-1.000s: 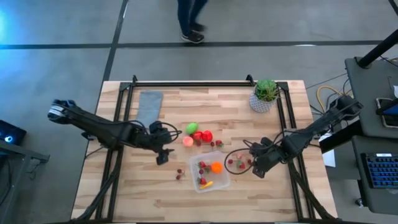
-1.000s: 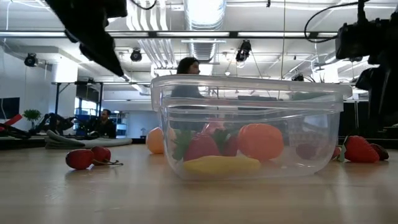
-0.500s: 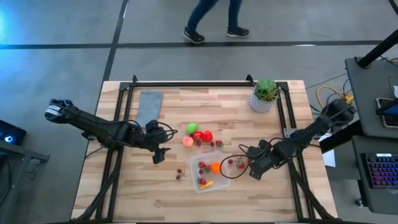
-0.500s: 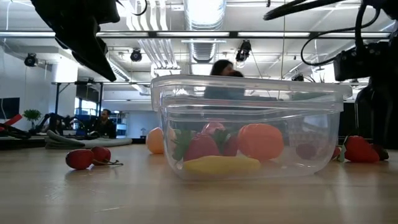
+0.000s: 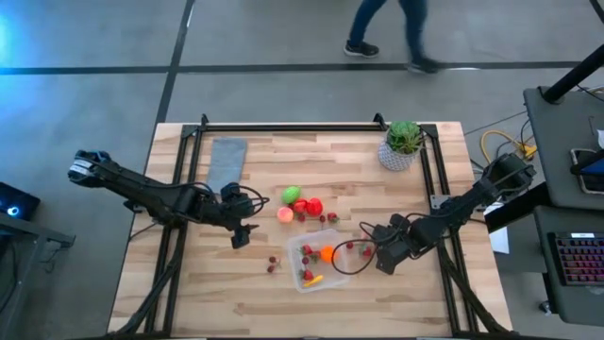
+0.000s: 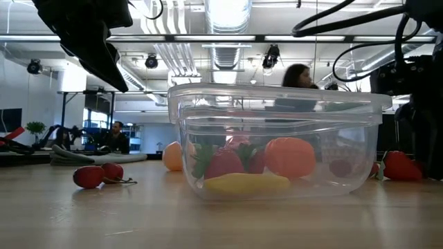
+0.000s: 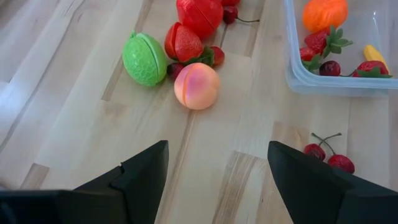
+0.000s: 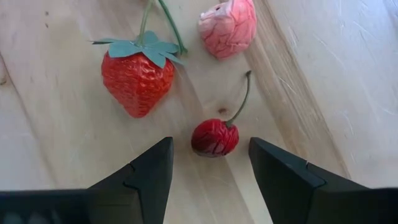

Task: Pick and placing Produce into tupperware
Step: Put the red cherry into the transparent bin

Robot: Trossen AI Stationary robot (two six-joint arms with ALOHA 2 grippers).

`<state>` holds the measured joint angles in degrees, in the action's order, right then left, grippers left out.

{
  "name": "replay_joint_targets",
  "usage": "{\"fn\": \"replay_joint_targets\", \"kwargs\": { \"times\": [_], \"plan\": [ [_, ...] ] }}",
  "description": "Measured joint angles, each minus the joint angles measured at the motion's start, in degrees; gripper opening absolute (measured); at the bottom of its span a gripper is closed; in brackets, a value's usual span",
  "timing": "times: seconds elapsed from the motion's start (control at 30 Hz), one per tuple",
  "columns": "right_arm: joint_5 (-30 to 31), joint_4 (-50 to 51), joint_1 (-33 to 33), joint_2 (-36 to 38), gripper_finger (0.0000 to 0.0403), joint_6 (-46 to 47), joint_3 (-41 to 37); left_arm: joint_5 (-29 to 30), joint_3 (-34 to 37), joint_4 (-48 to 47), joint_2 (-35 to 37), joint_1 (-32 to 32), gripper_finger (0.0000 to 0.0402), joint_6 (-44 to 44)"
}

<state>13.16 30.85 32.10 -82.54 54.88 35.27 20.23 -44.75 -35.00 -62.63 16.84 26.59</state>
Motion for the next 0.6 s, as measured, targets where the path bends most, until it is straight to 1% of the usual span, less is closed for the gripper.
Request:
{"fn": "replay_joint_targets", "kwargs": {
  "times": [0.1,0.37,0.6],
  "plan": [
    [0.0,0.1,-0.6,0.0,0.0199,0.0,0.0,0.0,0.0,0.0,0.0,0.0,0.026,0.0],
    [0.1,0.2,-1.7,0.0,0.0145,-1.8,0.0,0.0,0.0,0.0,0.0,0.0,0.026,0.0],
    [1.2,0.1,-1.8,0.0,0.0111,-0.7,-0.1,0.0,0.0,0.0,0.0,0.0,0.026,0.0]
  ]
}}
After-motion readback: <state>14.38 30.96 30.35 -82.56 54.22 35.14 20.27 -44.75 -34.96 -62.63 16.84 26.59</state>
